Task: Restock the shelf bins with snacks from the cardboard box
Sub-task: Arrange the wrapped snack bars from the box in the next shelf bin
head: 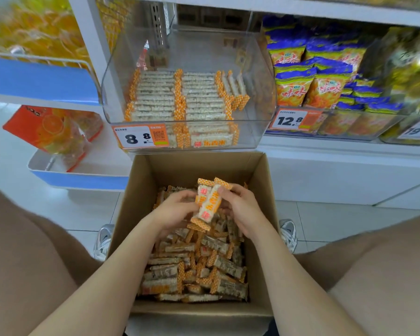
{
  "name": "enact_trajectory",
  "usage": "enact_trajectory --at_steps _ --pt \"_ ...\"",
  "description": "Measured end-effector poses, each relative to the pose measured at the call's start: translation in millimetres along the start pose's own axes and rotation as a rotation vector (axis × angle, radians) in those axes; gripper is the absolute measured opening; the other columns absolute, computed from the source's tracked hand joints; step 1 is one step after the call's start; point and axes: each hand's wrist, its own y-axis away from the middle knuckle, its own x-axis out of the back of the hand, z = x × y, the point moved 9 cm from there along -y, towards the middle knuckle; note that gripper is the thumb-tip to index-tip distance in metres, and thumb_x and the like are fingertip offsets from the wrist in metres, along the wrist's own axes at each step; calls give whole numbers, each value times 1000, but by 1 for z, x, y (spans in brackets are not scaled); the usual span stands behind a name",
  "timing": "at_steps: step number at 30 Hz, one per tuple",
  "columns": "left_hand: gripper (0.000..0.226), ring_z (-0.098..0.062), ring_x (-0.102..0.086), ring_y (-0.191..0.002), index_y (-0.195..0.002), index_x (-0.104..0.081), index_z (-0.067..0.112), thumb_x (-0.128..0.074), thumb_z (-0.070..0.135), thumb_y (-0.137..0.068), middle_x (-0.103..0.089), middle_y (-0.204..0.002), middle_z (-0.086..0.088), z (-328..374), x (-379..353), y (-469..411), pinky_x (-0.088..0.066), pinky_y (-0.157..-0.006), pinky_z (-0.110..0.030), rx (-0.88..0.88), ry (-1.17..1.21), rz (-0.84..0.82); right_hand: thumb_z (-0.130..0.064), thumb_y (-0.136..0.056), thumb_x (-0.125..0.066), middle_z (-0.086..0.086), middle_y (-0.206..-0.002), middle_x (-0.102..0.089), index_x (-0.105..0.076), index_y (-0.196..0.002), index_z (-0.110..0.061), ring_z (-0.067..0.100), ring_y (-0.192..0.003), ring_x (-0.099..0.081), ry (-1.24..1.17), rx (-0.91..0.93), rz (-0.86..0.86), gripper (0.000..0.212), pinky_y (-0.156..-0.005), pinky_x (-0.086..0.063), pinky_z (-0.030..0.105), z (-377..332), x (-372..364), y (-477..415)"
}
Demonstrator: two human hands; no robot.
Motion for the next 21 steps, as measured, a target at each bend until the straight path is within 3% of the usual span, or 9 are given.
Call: enact_trajectory --at_steps 3,5,7,9,11,16,21 --pt "29 -38 -74 -106 -124 -62 9 -69 6 -96 -74 -116 -24 15 2 14 -59 -96 -53 -9 99 10 -14 -102 -63 15 -92 -77 -70 -126 -20 25 -74 -71 -216 52 75 25 -64 -54 33 -27 11 12" --pt "32 -36 -74 -107 -125 -58 0 -70 1 -95 -75 -114 -23 25 -3 25 -62 -91 -46 -45 123 -33 -11 -102 -62 14 -95 -78 -71 -120 -16 27 -80 -75 -295 70 77 21 -70 -57 34 -39 15 22" --pt "39 -36 -73 -110 -126 -58 -4 -75 3 -93 -76 -115 -21 38 -10 35 -61 -94 -43 -101 92 -66 -12 -97 -70 17 -101 -78 -71 -103 -11 33 -90 -76 -287 72 71 6 -75 -57 36 -45 15 31" --pt "41 -35 -73 -111 -127 -57 -5 -77 4 -92 -76 -115 -19 54 -14 45 -61 -96 -44 -169 71 -55 -20 -84 -80 10 -92 -78 -72 -87 -16 29 -88 -73 -159 102 88 10 -73 -54 36 -53 18 39" --pt "39 -32 -74 -110 -128 -58 -1 -75 3 -94 -76 -116 -17 73 -20 56 -61 -95 -45 -233 73 -50 -28 -69 -85 1 -88 -79 -77 -88 -22 20 -85 -73 35 145 95 21 -76 -54 36 -66 21 47" --pt "39 -23 -75 -109 -127 -63 12 -79 19 -93 -77 -116 -6 116 -37 91 -60 -96 -41 -369 4 -63 -37 -66 -85 -7 -85 -78 -78 -82 -30 10 -83 -73 314 335 45 19 -78 -59 35 -113 21 71" --pt "31 -7 -72 -107 -124 -68 20 -78 20 -94 -78 -112 7 173 -39 124 -57 -91 -25 -622 -215 76 -44 -71 -80 -5 -94 -75 -63 -88 -32 19 -94 -73 441 434 -12 27 -89 -58 56 -145 9 93"
